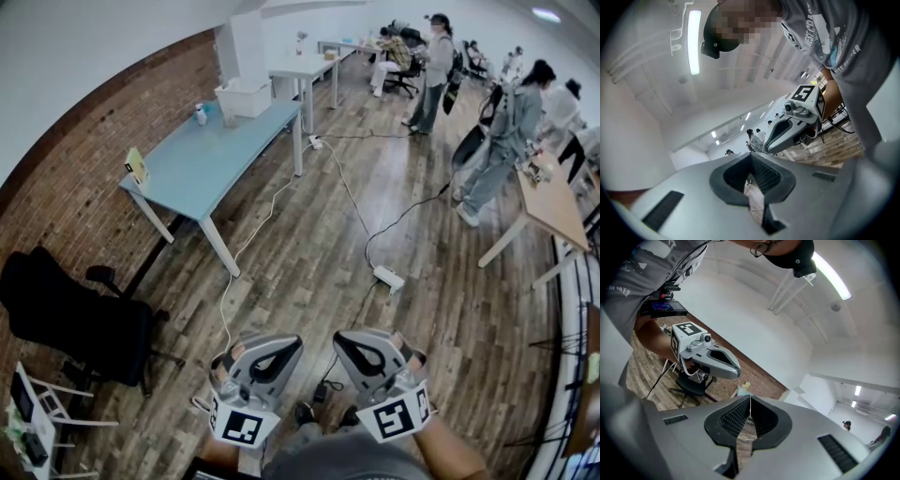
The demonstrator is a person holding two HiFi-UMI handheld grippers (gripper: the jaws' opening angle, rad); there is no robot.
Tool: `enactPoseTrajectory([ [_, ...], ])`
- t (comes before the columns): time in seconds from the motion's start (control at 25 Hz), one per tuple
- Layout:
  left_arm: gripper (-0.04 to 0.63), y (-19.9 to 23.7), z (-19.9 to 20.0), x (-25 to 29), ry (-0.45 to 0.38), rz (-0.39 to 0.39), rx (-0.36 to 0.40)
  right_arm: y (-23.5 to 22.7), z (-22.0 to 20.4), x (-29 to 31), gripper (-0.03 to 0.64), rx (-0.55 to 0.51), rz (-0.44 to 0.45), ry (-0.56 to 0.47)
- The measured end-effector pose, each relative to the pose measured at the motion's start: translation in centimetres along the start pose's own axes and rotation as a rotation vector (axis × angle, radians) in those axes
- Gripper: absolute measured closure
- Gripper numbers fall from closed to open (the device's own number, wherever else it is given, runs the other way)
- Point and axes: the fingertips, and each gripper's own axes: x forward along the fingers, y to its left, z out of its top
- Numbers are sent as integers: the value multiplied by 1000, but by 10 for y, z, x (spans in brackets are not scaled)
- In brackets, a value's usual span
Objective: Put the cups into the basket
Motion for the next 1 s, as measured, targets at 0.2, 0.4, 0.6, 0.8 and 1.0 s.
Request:
enactPoseTrajectory([
  [0.2,595,16,-10,-11,-21,-5,-5,4,9,18,603,-19,-18,10],
  [0.4,595,30,-21,-15,-45,-7,-14,3,12,33,603,-35,-39,29],
  [0.6,595,41,-31,-15,-57,-13,-27,2,14,47,603,-35,-52,42],
  [0.8,595,51,-46,-10,-35,-9,-40,-4,5,64,603,-13,-40,47],
  [1.0,595,60,-67,5,-7,2,-37,-20,-10,83,603,6,-23,32],
])
